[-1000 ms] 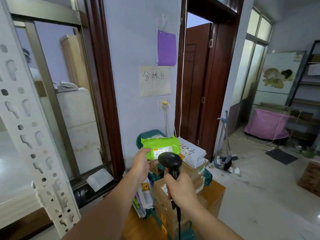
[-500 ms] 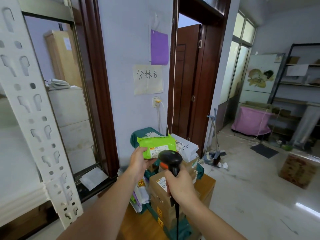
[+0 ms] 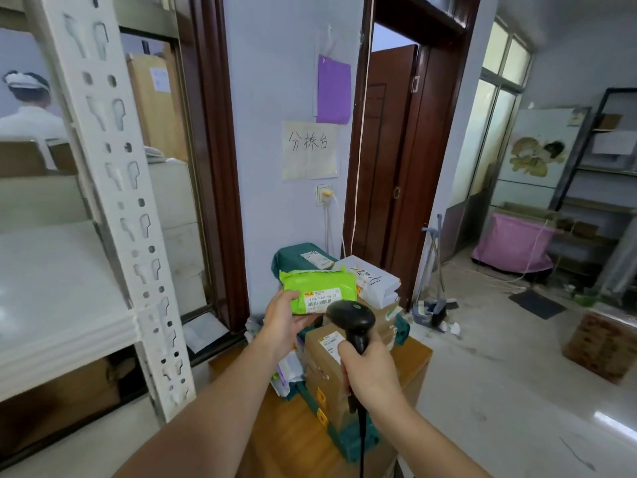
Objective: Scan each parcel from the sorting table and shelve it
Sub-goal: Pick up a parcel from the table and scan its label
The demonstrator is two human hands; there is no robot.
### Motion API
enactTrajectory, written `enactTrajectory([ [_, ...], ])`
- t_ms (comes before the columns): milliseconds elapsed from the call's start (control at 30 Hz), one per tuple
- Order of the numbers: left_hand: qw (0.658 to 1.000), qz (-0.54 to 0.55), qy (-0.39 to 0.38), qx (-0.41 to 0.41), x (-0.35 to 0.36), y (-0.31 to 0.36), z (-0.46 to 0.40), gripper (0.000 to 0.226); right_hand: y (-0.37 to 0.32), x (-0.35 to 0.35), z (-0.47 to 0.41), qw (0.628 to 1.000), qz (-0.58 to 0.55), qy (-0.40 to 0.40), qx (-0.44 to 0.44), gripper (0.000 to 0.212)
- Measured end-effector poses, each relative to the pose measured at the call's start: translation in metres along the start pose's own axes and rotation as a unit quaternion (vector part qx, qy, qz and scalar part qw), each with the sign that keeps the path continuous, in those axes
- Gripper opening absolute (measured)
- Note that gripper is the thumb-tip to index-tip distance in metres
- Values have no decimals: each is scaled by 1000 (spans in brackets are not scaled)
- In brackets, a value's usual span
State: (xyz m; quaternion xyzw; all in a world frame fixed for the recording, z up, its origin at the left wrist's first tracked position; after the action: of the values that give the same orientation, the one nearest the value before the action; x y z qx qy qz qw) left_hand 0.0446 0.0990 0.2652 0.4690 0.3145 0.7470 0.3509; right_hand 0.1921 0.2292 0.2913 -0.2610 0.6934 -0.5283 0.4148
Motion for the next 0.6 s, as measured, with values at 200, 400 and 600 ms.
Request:
enactTrajectory([
  [200,999,19,35,30,-29,-5,66,22,5,-25,39,998,-16,-62,-24,10],
  [400,991,38,120,46,-90,-21,152,24,19,-49,102,987,8,-148,-67,14],
  [600,971,55,206,106,-197,-6,243,22,6,-46,185,958,0,-265,-115,9],
])
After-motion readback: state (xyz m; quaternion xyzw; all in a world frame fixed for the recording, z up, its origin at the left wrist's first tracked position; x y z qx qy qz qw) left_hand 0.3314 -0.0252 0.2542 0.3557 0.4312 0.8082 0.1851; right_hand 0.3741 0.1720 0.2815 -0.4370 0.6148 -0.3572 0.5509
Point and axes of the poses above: each hand's wrist, its own z-axis away from the middle knuckle, its own x-axis out of the palm, y = z × x, the point moved 1 cm from there along -z, towards the middle knuckle, and after that the axes turned 15 degrees about y, right-handed, at the moved point
